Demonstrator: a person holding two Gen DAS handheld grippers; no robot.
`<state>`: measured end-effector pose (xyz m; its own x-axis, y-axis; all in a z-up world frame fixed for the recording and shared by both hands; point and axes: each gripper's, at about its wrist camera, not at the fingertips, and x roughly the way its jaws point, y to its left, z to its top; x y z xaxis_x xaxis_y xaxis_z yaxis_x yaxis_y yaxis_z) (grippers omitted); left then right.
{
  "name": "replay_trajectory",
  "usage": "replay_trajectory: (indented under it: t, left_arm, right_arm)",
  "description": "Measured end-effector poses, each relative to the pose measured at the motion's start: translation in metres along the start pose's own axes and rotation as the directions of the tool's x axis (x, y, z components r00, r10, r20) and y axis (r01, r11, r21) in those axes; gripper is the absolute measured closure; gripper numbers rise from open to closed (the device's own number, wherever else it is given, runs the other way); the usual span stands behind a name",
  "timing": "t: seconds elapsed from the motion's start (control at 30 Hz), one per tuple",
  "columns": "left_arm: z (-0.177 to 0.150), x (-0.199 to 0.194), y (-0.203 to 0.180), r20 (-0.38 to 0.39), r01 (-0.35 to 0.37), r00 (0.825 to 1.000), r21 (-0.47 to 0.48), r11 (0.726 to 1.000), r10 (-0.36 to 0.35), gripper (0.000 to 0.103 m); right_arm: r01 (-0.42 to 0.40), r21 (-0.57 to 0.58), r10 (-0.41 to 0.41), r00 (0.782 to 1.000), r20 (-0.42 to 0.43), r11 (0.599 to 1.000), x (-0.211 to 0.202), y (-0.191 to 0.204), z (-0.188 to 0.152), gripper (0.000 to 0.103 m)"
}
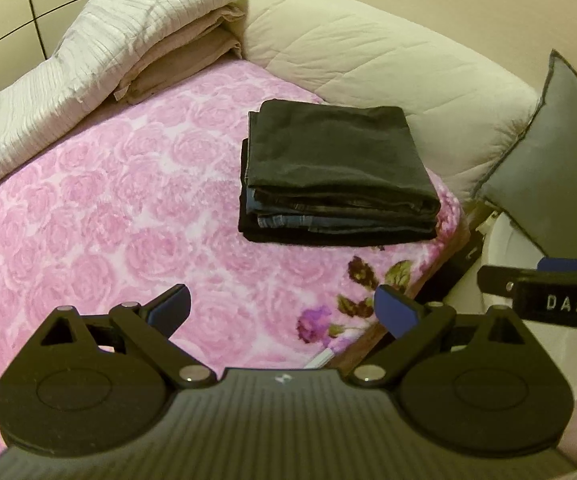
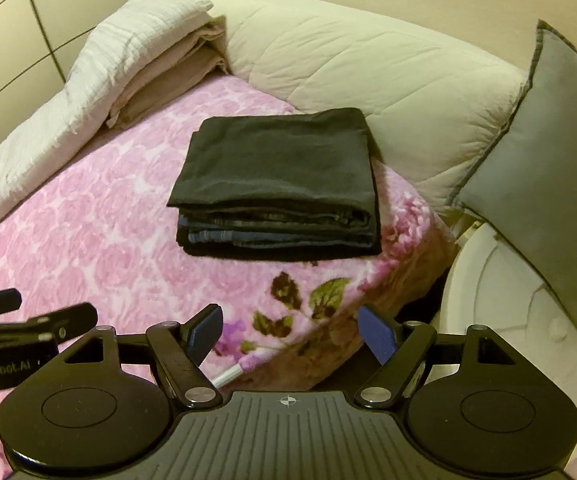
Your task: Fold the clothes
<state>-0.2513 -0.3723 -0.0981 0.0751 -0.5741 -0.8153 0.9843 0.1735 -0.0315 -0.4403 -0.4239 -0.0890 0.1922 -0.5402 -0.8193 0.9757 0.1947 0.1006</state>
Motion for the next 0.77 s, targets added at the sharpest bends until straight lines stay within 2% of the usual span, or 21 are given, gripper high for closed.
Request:
replay_trajectory:
  t: [0.53,0.77]
  left_arm:
    - [0.009,0.005,-0.007,0.004,0.007,1.0,0.031,0.999,-0.007,0.006]
    - [0.009,0.0,-0.011,0.044,-0.007,0.999,0.024,1.0,0.006,0.006]
  right_arm:
    - [0.013,0.005,-0.013,1.0,0.011,1.0,-0.001,0.004,0.008,0.025]
    - [0.003,-0.009,-0.003,1.0,0.001,1.0,0.0,0.003,0.006,0.025]
